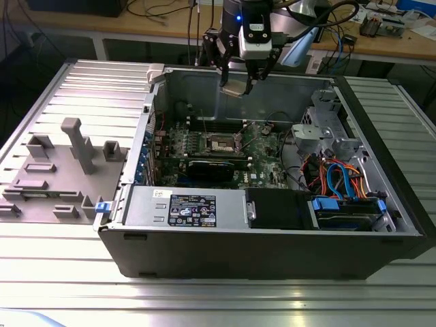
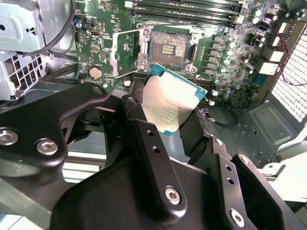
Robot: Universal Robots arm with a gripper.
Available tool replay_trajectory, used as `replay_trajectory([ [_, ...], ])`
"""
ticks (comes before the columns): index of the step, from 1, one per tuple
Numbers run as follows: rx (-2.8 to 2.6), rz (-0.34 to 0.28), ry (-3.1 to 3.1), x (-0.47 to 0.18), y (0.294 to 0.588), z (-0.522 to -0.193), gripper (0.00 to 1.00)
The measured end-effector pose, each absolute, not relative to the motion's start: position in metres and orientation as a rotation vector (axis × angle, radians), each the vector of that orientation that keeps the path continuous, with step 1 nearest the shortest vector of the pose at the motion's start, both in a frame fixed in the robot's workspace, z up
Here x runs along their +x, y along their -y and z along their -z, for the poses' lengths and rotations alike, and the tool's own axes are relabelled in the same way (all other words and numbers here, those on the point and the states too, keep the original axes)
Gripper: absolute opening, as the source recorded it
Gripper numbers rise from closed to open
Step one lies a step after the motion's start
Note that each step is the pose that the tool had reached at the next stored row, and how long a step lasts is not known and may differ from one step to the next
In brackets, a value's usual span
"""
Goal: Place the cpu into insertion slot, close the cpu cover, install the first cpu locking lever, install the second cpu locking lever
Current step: 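Place the cpu into insertion slot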
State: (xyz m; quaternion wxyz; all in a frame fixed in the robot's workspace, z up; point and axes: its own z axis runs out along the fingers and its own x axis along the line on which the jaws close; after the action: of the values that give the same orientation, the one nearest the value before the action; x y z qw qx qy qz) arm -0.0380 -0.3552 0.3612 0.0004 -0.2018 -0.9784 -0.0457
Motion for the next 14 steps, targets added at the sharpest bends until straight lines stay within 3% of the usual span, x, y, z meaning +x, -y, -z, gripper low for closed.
replay_trajectory([
  [14, -0.784, 0.144, 3.043, -0.038, 0.3553, -0.3612, 0.54],
])
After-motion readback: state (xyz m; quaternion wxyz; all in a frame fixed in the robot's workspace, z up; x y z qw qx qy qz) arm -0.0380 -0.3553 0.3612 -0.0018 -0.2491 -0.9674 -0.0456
